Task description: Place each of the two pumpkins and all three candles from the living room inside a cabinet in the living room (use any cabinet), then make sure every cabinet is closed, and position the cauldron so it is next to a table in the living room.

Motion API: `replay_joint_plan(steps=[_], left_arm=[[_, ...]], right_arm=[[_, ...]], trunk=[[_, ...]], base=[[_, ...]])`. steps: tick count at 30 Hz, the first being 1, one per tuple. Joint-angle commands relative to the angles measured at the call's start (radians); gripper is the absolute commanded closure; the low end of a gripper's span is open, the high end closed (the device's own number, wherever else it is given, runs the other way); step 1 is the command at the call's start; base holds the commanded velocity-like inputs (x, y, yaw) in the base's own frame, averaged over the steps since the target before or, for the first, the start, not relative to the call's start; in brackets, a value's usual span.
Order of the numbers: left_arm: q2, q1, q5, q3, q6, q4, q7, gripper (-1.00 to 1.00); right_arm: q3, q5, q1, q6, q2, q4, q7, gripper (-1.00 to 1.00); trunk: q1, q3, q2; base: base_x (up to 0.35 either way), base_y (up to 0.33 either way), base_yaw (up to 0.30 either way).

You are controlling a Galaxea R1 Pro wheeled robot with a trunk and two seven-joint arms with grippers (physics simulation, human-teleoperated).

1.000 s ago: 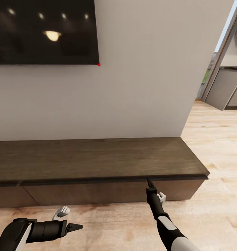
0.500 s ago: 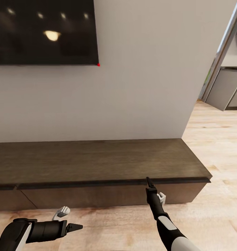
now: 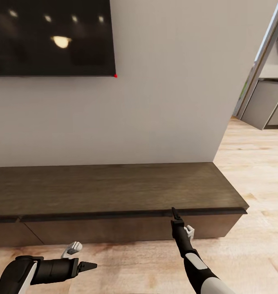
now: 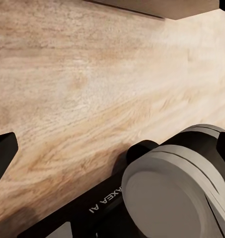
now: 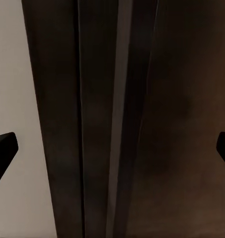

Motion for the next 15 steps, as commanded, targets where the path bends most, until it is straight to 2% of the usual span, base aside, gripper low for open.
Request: replay_joint_plan(steps=[1, 10, 11, 15], left_arm=[[0.0, 0.0, 0.0, 0.0, 0.0, 0.0, 0.0, -1.0], [0.0, 0.0, 0.0, 0.0, 0.0, 0.0, 0.0, -1.0], [0.0, 0.0, 0.0, 0.0, 0.0, 0.0, 0.0, -1.0], [0.0, 0.0, 0.0, 0.0, 0.0, 0.0, 0.0, -1.0]], right_arm=[[0.0, 0.0, 0.0, 0.0, 0.0, 0.0, 0.0, -1.0], [0.001, 0.0, 0.0, 0.0, 0.0, 0.0, 0.0, -1.0], [0.001, 0.0, 0.0, 0.0, 0.0, 0.0, 0.0, 1.0], [0.001, 0.0, 0.0, 0.0, 0.0, 0.0, 0.0, 1.0]], trunk=[[0.0, 0.0, 0.0], [0.0, 0.0, 0.0], [0.0, 0.0, 0.0], [0.0, 0.0, 0.0]], base=[[0.0, 0.0, 0.0], [0.0, 0.0, 0.0], [0.0, 0.0, 0.0], [-0.019, 0.0, 0.0]])
